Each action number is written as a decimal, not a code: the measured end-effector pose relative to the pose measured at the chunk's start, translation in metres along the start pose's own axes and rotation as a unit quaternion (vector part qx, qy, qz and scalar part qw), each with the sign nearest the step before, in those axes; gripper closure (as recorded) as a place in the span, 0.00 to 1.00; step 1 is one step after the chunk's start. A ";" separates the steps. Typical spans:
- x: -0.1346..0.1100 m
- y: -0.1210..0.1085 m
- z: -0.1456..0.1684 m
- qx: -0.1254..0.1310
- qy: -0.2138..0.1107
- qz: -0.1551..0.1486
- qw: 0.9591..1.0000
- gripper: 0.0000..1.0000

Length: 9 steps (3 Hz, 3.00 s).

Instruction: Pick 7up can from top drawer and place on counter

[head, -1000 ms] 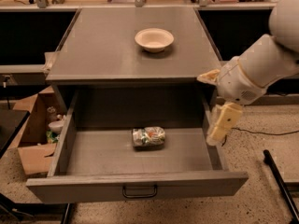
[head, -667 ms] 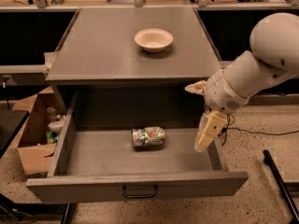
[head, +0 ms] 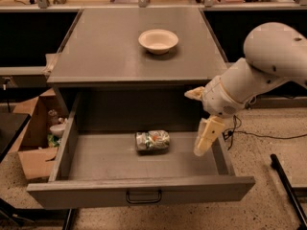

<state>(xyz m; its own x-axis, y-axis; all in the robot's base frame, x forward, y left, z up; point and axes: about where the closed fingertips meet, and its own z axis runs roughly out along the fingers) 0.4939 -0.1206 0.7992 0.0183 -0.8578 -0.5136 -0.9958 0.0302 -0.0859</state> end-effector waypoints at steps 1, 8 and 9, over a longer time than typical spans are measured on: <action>0.022 -0.023 0.059 -0.017 0.018 0.006 1.000 0.00; 0.001 -0.068 0.157 0.020 -0.009 -0.008 1.000 0.88; -0.001 -0.081 0.037 0.099 -0.062 -0.028 0.993 1.00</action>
Offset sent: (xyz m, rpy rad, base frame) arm 0.0754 0.0200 -0.1340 -0.0608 0.0146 -0.0902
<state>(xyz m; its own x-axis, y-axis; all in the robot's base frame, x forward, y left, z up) 0.5777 -0.1030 0.7753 0.0970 -0.7916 -0.6033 -0.9561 0.0942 -0.2774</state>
